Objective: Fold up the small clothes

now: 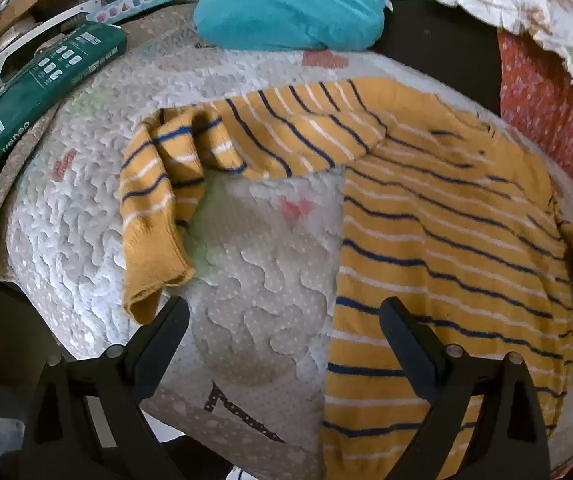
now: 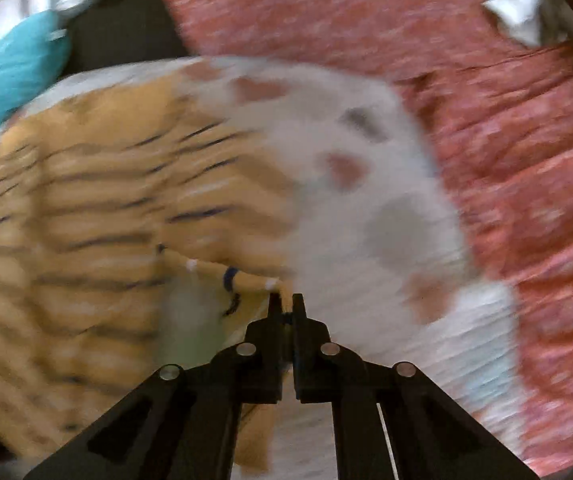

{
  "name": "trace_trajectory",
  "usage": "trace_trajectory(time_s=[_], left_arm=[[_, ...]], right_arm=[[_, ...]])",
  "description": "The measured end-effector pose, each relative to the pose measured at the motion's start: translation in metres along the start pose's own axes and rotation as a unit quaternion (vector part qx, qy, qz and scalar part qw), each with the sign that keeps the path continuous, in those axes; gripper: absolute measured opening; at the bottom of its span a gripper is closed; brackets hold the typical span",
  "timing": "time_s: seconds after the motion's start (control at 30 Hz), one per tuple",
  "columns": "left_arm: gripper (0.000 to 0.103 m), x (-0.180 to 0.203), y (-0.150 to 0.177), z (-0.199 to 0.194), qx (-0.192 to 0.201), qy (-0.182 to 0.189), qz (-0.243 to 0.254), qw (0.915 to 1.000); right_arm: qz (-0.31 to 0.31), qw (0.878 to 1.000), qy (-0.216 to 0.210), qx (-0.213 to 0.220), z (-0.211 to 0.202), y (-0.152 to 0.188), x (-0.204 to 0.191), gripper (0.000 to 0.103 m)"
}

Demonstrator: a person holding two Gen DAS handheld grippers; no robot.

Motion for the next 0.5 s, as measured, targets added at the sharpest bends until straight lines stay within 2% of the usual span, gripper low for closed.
trace_trajectory(time_s=[0.1, 0.13, 0.27, 0.3, 0.37, 0.43, 0.5], left_arm=[[0.096, 0.006, 0.002, 0.006, -0.01, 0.003, 0.002, 0.9999], [0.096, 0.009, 0.002, 0.008, -0.012, 0.004, 0.004, 0.9999], [0.096, 0.02, 0.003, 0.013, -0.019, 0.007, 0.019, 0.9996], [0.096, 0.021, 0.003, 0.013, -0.019, 0.009, 0.021, 0.9995], [0.096, 0.022, 0.003, 0.012, -0.018, 0.013, 0.023, 0.9995], [0.096, 0.019, 0.003, 0.011, -0.016, 0.016, 0.02, 0.9996], [0.096, 0.013, 0.003, 0.012, -0.019, 0.023, 0.011, 0.9995]], right_arm=[[0.029, 0.996, 0.084, 0.02, 0.007, -0.029, 0.055, 0.003], [0.041, 0.994, 0.099, 0.02, 0.01, -0.036, 0.067, 0.003], [0.097, 0.982, 0.163, -0.012, 0.039, -0.053, 0.118, 0.005], [0.108, 0.979, 0.173, -0.026, 0.047, -0.053, 0.127, 0.008], [0.129, 0.975, 0.176, -0.045, 0.053, -0.049, 0.137, 0.016], [0.158, 0.975, 0.153, -0.034, 0.045, -0.045, 0.141, 0.027], [0.171, 0.977, 0.126, -0.019, 0.03, -0.04, 0.134, 0.049]])
Point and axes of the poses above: each gripper's, at about its wrist camera, not at the fingertips, and z roughly the way its jaws point, x to its right, y to its underside, the point moved 6 cm from there along z, roughly the way its jaws point, and after that the axes turned 7 degrees about z, right-handed, at the moved point
